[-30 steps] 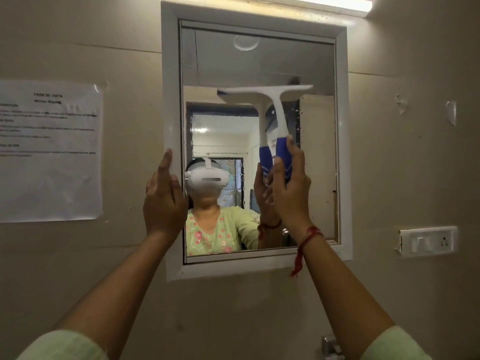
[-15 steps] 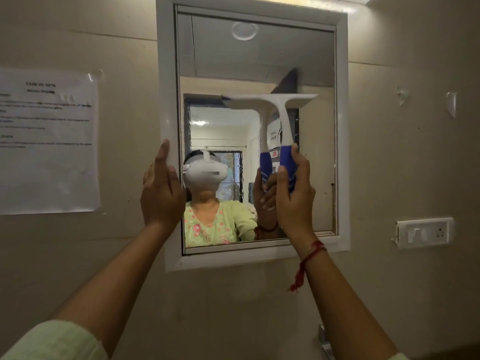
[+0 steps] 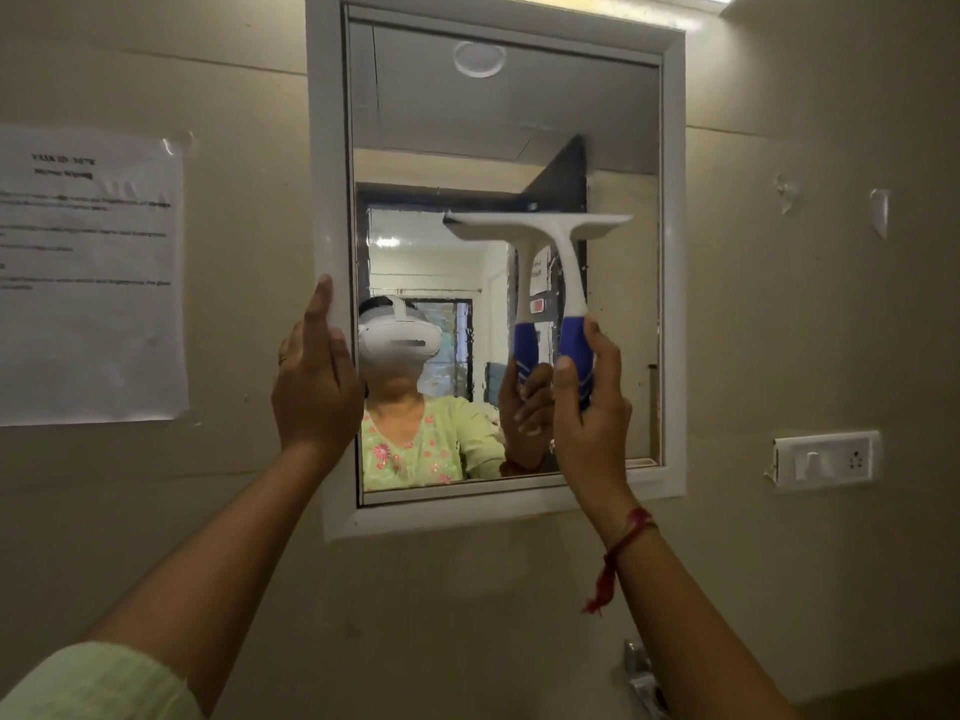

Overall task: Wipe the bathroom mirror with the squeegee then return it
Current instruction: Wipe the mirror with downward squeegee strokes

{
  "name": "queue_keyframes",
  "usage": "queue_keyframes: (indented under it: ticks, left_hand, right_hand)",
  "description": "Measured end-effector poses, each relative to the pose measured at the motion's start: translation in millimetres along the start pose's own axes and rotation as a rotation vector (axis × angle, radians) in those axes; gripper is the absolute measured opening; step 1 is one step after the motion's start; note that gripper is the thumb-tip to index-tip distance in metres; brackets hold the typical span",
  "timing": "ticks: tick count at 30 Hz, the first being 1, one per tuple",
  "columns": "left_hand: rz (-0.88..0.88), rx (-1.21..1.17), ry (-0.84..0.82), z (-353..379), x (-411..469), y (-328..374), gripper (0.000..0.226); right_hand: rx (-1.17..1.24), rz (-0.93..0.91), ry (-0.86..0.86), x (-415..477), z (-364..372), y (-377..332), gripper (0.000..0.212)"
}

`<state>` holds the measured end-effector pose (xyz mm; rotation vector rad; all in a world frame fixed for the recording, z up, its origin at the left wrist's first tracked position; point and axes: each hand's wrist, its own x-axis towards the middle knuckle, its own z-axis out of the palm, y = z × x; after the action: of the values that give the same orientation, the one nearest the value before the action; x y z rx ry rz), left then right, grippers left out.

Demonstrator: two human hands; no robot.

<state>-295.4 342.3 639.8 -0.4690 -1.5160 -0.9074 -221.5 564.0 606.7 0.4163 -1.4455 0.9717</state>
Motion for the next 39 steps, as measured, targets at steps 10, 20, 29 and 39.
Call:
queue_keyframes:
  ticks: [10,20,29,39]
  left_hand:
    - [0.007,-0.008,0.018,2,0,0,0.045]
    - [0.005,0.008,0.021,3,-2,1,0.044]
    - [0.013,0.011,0.019,2,-1,1,0.044]
    - [0.016,0.002,0.031,2,-1,2,0.044]
  right_hand:
    - [-0.052,-0.012,-0.087,-68,-13,24,0.048]
    - [-0.015,0.002,-0.056,-53,-16,17,0.041]
    - [0.015,0.032,-0.022,-47,-10,16,0.042]
    - [0.025,0.088,-0.043,-104,-18,31,0.046]
